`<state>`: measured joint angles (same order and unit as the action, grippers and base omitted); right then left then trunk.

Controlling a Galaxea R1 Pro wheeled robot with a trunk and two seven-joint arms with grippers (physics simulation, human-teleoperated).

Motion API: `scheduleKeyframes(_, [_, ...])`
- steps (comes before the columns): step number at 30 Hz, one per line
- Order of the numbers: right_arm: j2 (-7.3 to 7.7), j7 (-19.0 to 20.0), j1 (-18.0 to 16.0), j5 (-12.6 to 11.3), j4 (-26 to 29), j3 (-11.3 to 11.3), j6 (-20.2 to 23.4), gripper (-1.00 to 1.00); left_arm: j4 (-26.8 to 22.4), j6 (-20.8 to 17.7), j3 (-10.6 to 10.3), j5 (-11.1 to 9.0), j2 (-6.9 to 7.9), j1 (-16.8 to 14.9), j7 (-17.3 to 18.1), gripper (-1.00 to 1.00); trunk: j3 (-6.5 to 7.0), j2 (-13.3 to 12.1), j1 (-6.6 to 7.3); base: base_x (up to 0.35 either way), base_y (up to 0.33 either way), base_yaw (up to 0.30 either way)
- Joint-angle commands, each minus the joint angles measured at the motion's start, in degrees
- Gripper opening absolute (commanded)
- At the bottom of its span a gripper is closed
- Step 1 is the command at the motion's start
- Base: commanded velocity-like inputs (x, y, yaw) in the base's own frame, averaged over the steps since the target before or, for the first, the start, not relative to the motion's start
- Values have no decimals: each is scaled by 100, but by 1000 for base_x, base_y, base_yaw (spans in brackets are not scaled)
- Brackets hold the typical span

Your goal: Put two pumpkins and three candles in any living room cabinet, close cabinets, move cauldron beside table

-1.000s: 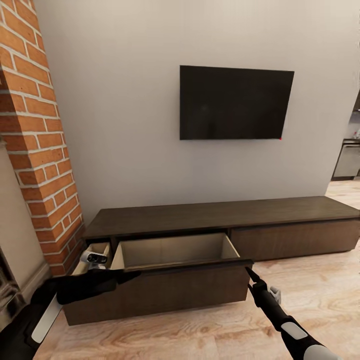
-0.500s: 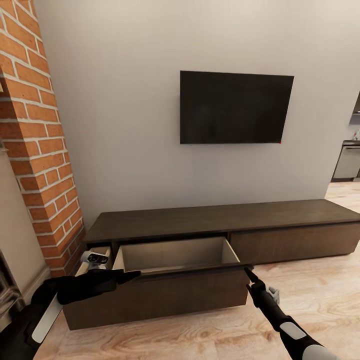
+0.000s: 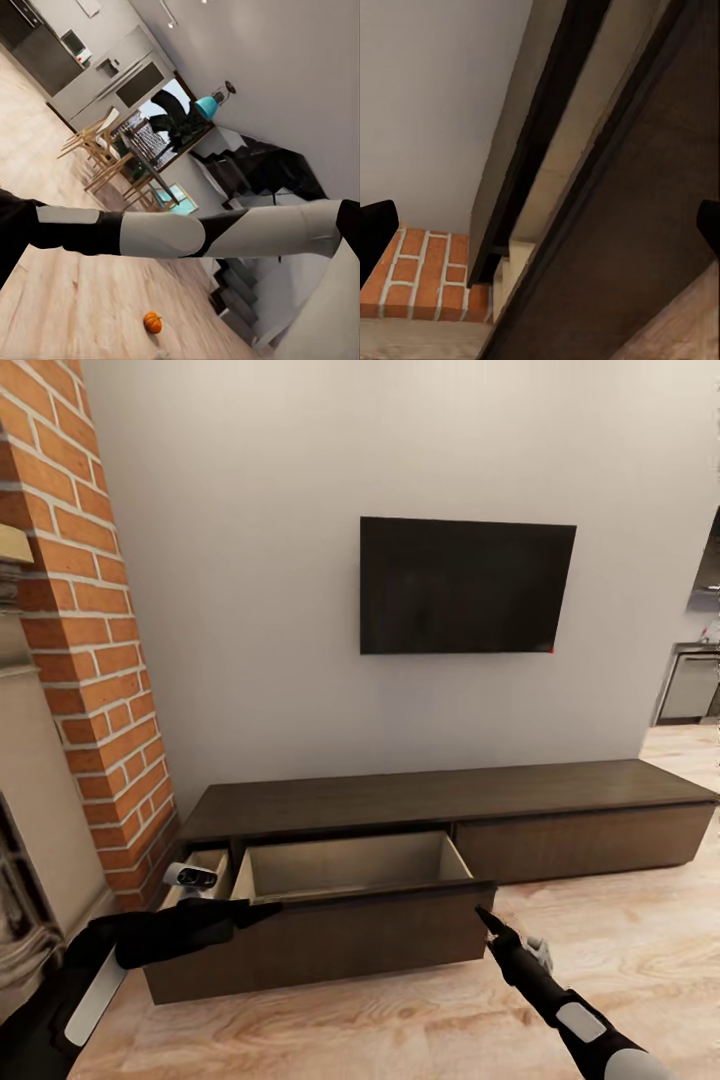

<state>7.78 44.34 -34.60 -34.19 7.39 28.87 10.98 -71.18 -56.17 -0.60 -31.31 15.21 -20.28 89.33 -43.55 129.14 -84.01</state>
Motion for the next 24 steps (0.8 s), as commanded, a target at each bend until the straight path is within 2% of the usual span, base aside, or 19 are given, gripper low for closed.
scheduleKeyframes(1, [6, -31, -3, -4, -1, -157, 61, 100, -1, -61, -16, -7, 5, -3, 16, 100, 12, -38, 27, -331, 0, 0])
scheduleKeyframes(3, [14, -76, -3, 50, -1, -346, 71, 100, -1, -61, -36, -7, 7, -3, 15, 100, 48, -119, 71, -332, 0, 0])
scheduleKeyframes(6, [26, -75, -3, 80, -2, -444, 125, 100, -1, -61, -50, -7, 4, -3, 10, 100, 102, -239, 137, -331, 0, 0])
scheduleKeyframes(14, [30, -65, -3, 75, -7, -467, 286, 100, 8, -61, -54, 72, 0, -11, 6, 100, 246, -560, 313, -293, 0, 0])
scheduleKeyframes(20, [34, -101, -3, 105, -1, -462, 808, 100, 8, -61, -54, 77, 12, -12, 6, 100, 354, -801, 444, -189, 0, 0])
scheduleKeyframes(24, [37, -108, -3, 105, -1, -462, 898, 100, 8, -61, -54, 79, 14, -12, 6, 100, 416, -961, 532, -159, 0, 0])
